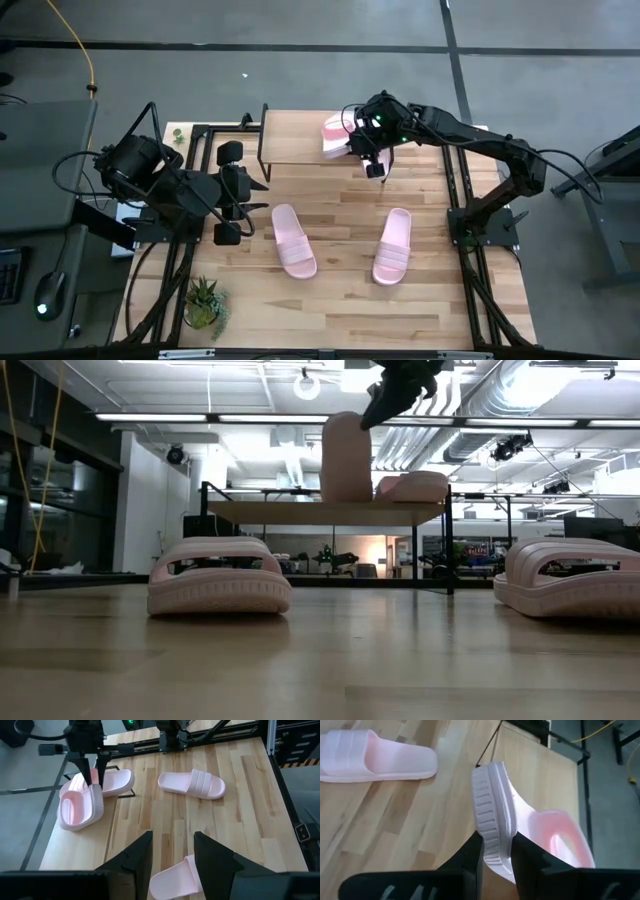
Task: Pick and place slides into the shelf
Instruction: Put the white slide on the shelf
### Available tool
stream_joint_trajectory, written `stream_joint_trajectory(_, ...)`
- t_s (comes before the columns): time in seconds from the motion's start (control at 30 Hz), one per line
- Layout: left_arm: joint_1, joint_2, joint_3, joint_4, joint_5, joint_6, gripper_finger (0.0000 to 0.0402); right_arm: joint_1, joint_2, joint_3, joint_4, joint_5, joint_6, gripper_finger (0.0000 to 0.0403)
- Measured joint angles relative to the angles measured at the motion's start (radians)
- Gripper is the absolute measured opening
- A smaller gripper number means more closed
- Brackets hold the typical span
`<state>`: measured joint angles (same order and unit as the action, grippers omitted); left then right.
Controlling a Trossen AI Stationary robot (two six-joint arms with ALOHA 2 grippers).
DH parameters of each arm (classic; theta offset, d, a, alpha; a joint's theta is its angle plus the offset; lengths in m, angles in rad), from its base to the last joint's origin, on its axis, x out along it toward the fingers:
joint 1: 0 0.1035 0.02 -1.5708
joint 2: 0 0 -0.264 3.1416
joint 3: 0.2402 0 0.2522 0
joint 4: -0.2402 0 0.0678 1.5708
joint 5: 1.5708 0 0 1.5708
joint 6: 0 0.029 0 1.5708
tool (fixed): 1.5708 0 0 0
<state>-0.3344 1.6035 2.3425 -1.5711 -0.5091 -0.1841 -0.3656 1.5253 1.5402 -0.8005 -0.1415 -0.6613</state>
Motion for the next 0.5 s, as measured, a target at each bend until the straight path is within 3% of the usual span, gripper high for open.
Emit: stream_joint_trajectory(0.5, 0.0, 0.0, 0.0, 0.0, 0.0, -0.003, 0.0127, 0.0, 0.001, 0.0, -0.066, -0.035, 0.107, 0.0058)
